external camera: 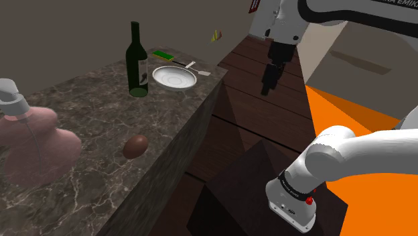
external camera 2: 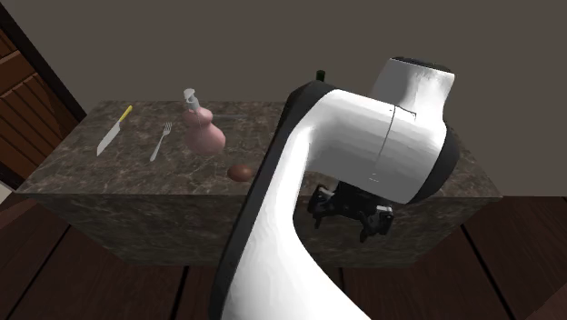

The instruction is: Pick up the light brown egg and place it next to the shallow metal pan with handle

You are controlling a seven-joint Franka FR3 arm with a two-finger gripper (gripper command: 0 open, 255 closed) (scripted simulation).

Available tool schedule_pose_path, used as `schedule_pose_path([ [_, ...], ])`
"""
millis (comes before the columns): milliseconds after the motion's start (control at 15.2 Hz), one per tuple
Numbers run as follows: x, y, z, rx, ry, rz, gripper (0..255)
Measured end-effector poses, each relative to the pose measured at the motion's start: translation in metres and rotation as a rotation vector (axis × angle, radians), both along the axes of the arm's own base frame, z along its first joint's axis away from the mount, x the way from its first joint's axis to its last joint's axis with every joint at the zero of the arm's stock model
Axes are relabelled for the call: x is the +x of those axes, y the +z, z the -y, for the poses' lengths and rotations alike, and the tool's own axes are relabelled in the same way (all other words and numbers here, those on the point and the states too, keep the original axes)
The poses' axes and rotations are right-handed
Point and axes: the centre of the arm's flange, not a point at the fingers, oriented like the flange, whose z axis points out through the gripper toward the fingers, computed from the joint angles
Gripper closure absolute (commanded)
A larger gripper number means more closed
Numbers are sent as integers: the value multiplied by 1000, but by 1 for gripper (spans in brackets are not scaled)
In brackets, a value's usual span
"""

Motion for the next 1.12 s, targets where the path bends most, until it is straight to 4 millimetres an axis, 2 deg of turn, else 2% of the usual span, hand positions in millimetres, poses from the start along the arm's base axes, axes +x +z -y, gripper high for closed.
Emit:
schedule_pose_path([
  [66,0,0,0,0,0,0,0],
  [264,1,-14,-20,14,-48,3,0],
  [726,10,-60,-85,63,-210,13,0],
  [1122,27,-100,-144,105,-354,22,0],
])
